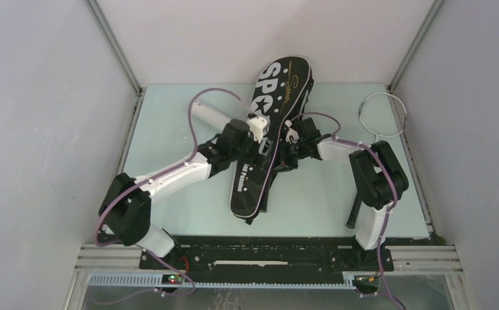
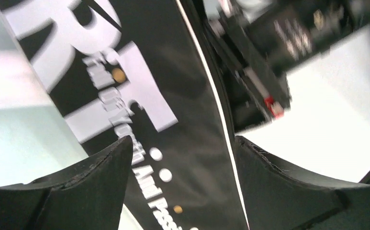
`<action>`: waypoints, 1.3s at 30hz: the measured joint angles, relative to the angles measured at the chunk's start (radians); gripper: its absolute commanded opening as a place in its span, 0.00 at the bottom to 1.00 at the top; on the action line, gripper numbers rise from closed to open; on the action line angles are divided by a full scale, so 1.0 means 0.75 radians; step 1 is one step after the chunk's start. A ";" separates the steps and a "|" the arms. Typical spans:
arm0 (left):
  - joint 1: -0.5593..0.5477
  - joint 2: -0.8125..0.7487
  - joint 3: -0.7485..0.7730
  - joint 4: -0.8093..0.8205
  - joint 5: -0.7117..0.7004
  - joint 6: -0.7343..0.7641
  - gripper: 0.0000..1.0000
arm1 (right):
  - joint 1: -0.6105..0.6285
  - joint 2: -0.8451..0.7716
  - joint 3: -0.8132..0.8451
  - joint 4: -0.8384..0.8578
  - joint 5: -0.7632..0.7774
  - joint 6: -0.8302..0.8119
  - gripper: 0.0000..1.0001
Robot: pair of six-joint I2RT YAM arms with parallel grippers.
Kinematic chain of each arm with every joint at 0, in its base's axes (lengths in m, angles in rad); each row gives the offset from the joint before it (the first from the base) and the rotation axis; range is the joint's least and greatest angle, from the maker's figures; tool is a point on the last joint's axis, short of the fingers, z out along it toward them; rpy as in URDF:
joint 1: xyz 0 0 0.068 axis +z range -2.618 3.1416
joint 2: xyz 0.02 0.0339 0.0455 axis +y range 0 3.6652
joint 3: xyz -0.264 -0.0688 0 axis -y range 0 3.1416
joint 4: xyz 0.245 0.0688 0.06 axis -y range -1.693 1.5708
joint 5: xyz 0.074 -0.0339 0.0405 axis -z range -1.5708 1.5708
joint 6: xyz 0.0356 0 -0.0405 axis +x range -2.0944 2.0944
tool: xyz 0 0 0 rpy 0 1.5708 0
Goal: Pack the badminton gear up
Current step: Place the racket in the racket bag.
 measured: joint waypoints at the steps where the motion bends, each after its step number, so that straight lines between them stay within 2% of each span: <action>1: -0.024 -0.015 -0.033 -0.003 -0.019 0.031 0.83 | -0.001 0.001 0.000 0.000 -0.002 -0.002 0.04; 6: -0.165 -0.023 -0.136 -0.045 -0.091 0.113 0.84 | -0.002 0.001 0.000 -0.001 0.000 -0.008 0.04; 8: -0.215 -0.022 -0.148 -0.056 -0.121 0.132 0.81 | -0.002 0.000 0.000 -0.001 0.000 -0.009 0.04; 14: -0.306 0.020 -0.149 -0.055 -0.230 0.152 0.62 | 0.004 0.000 0.000 0.000 0.003 -0.009 0.05; 20: -0.315 0.083 -0.149 -0.051 -0.339 0.164 0.52 | 0.004 0.000 0.000 0.004 0.005 -0.008 0.05; 21: -0.319 0.090 -0.149 -0.051 -0.352 0.165 0.47 | 0.004 0.000 0.000 0.006 0.005 -0.008 0.05; 23: -0.328 0.097 -0.149 -0.050 -0.361 0.166 0.29 | 0.004 0.001 0.000 0.007 0.005 -0.008 0.05; 25: -0.335 0.102 -0.149 -0.052 -0.365 0.164 0.07 | 0.004 0.000 0.000 0.007 0.005 -0.008 0.05; 26: -0.338 0.103 -0.149 -0.053 -0.368 0.164 0.01 | 0.004 0.001 0.000 0.008 0.006 -0.007 0.05; 33: -0.325 0.098 -0.145 -0.069 -0.343 0.080 0.00 | 0.000 0.000 -0.006 0.025 -0.001 0.021 0.00; 39: -0.259 0.086 -0.118 -0.094 -0.211 -0.053 0.00 | -0.002 -0.001 -0.021 0.102 -0.005 0.101 0.00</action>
